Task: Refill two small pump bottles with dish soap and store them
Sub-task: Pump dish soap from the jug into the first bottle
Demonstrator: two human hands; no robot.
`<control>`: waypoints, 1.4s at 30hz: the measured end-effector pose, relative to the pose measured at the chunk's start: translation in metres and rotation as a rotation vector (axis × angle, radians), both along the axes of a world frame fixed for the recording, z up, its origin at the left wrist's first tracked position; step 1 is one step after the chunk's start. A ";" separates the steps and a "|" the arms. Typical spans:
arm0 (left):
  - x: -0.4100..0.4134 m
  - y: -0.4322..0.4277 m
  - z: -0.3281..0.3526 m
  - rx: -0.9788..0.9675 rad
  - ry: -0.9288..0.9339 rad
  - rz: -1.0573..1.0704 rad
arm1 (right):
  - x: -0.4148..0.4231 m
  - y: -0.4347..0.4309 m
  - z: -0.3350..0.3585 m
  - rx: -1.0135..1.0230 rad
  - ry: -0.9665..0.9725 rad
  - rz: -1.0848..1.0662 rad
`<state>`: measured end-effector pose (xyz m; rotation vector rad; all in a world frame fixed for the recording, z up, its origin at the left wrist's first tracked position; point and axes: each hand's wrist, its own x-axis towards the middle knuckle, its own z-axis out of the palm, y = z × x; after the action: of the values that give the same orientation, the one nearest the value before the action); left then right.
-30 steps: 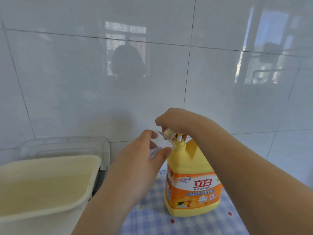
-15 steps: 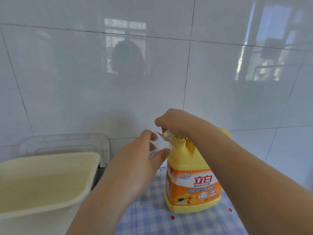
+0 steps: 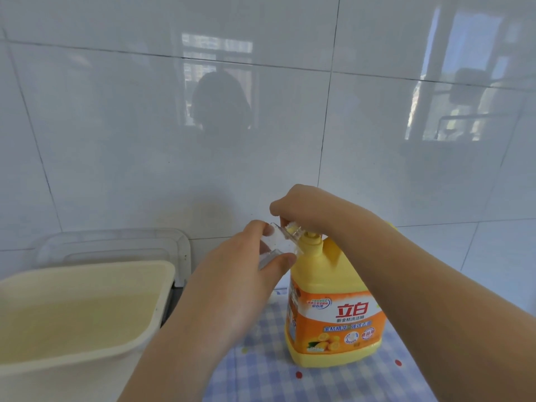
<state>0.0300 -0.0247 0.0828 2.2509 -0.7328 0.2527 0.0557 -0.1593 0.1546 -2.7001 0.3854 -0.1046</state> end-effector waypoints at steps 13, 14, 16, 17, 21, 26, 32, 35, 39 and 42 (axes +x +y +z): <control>-0.001 -0.001 0.001 -0.085 -0.021 -0.002 | -0.002 -0.002 0.008 0.065 -0.026 0.004; -0.001 0.000 0.000 -0.081 -0.023 -0.004 | -0.001 -0.002 0.007 0.090 -0.018 0.005; 0.000 -0.001 0.001 -0.078 -0.023 -0.008 | -0.003 0.000 0.007 0.102 0.000 -0.002; 0.000 -0.001 0.000 -0.077 -0.025 -0.010 | -0.003 -0.001 0.007 0.089 0.001 -0.007; -0.001 0.000 0.001 -0.076 -0.023 -0.019 | -0.003 0.000 0.010 0.018 0.038 -0.013; 0.001 0.002 0.000 -0.064 -0.002 -0.037 | -0.006 0.002 0.010 -0.041 0.059 -0.003; 0.003 0.005 0.001 0.008 0.030 -0.048 | -0.002 -0.002 -0.004 -0.135 0.015 0.054; 0.004 0.005 0.001 0.022 0.036 -0.047 | 0.000 -0.005 -0.006 -0.087 -0.009 0.028; 0.003 0.004 0.001 0.018 0.026 -0.041 | 0.000 -0.003 -0.005 -0.097 0.007 0.027; 0.003 0.003 0.001 0.015 0.024 -0.044 | -0.001 -0.003 -0.004 -0.100 0.020 0.035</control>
<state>0.0326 -0.0214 0.0833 2.2456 -0.7730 0.1994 0.0544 -0.1618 0.1508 -2.8067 0.3480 -0.0890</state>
